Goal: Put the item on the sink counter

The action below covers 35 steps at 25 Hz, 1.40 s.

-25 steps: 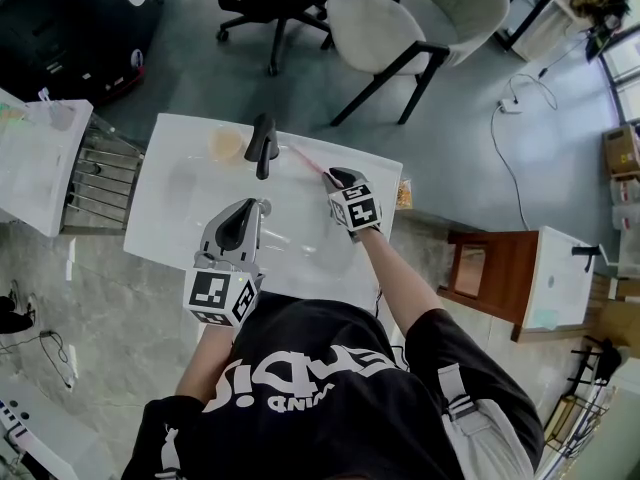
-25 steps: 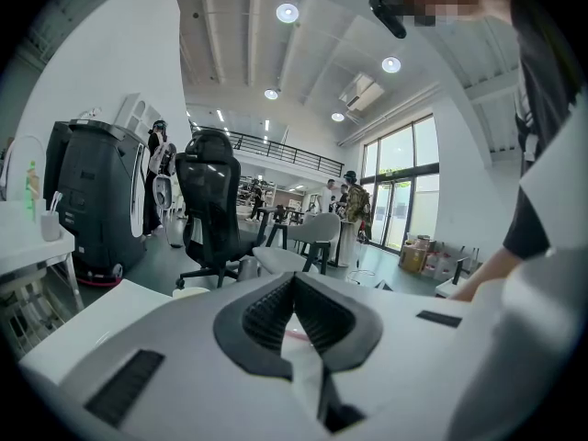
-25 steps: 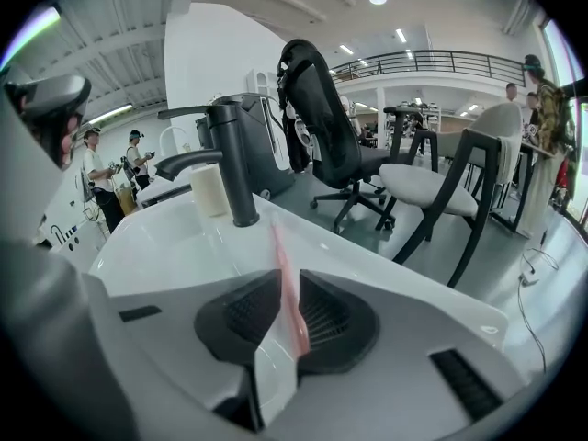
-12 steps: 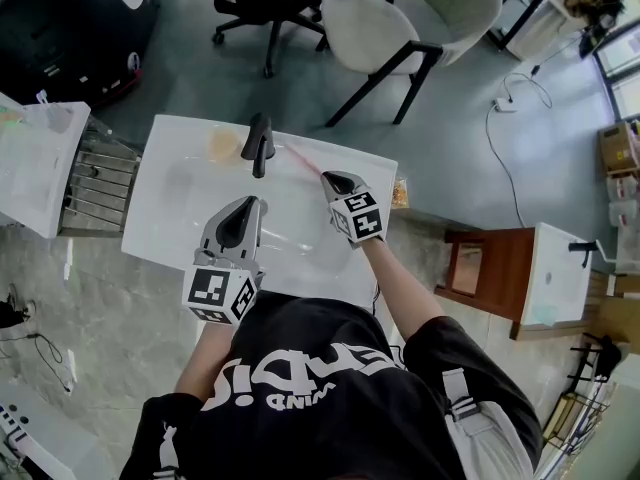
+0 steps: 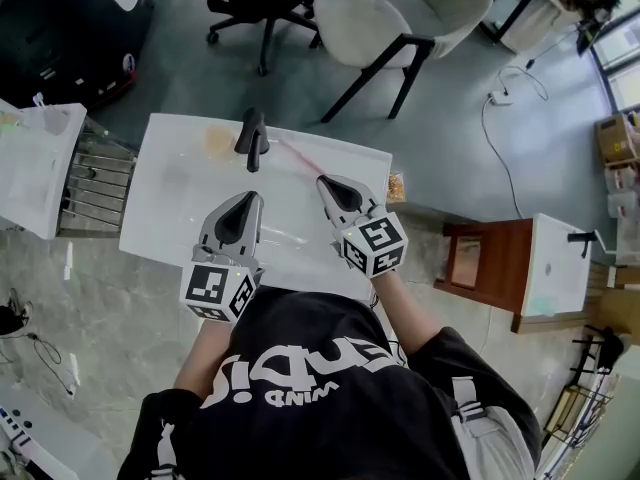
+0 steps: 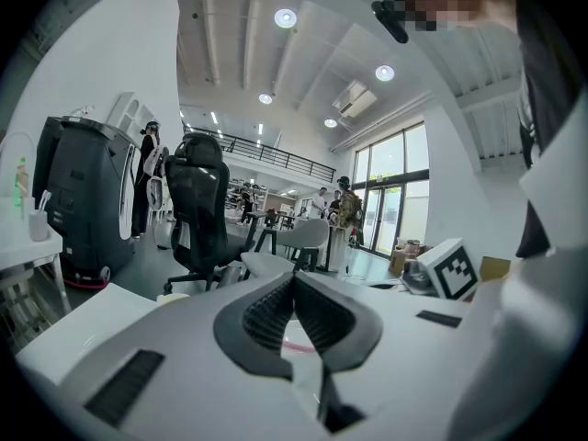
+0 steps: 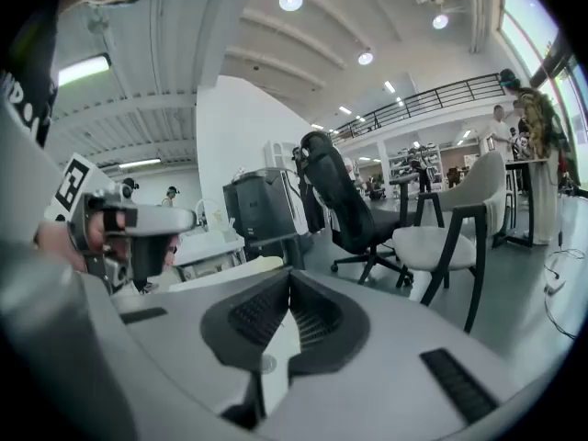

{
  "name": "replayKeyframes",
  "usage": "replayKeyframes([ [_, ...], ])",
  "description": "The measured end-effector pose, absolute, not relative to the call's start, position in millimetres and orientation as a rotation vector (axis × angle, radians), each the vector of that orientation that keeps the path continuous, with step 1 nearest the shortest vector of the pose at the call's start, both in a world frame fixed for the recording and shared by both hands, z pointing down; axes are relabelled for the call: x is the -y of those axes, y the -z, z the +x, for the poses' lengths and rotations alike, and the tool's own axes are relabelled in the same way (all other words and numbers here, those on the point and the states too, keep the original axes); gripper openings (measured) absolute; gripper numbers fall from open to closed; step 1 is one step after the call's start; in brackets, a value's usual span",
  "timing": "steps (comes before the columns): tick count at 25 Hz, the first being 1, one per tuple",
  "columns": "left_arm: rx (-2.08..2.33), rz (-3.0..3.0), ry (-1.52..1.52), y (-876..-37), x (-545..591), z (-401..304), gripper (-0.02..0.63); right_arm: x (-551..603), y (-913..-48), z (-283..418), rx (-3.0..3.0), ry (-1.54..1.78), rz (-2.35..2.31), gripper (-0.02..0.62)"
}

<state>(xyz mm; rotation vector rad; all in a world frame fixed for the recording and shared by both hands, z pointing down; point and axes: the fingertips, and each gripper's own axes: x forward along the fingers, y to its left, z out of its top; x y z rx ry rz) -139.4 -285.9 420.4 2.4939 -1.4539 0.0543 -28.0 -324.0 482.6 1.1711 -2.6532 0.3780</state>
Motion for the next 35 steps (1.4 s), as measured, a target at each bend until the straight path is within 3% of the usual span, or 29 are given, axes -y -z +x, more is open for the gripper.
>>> replayKeyframes([
  [9, 1.431, 2.547, -0.031, -400.3, 277.1, -130.0, 0.021, 291.0, -410.8, -17.3, 2.756, -0.273, 1.338, 0.020],
  [35, 1.470, 2.555, -0.019, -394.2, 269.6, -132.0, 0.021, 268.0, -398.9, -23.1, 2.805, -0.246, 1.335, 0.018],
])
